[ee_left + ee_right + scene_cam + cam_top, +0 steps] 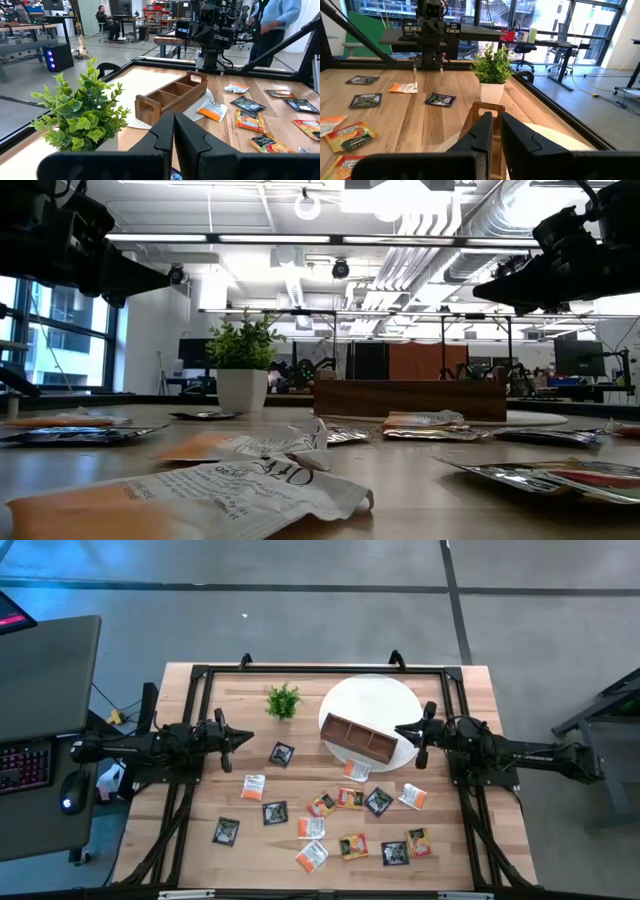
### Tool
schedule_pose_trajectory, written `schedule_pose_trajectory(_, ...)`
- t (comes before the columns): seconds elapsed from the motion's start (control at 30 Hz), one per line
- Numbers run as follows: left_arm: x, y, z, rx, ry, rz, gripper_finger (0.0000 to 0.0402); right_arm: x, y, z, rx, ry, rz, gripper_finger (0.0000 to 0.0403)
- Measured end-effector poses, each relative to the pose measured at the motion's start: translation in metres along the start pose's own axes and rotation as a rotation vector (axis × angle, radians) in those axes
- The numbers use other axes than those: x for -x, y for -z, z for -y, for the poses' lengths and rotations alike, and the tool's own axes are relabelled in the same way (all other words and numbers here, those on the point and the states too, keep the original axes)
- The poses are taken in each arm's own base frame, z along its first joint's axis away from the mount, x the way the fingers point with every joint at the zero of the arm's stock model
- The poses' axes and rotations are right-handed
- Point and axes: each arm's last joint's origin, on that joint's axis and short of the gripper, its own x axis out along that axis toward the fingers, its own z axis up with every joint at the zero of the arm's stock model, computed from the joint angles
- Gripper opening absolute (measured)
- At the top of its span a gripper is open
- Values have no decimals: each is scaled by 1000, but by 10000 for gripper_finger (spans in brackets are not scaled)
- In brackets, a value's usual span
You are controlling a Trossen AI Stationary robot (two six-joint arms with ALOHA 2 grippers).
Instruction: Pick & Place Tea
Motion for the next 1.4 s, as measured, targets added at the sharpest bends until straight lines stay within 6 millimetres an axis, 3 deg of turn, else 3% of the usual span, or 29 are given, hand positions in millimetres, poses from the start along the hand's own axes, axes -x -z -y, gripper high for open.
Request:
schedule_pose_trajectory(0.7,0,0,0,0,0,0,10,0,-8,3,3,99,74,32)
schedule_pose_trajectory(0.93,0,-6,0,23,3,76,10,0,-7,1,-37,29,74,35)
schedule_pose_trajectory(1.2,0,-9,0,61,-16,109,10,-4,-17,-2,-44,-98,176,119)
schedule_pose_trajectory(1.4,1,-12,0,17,-3,132,10,-19,-50,-5,-48,-200,108,163)
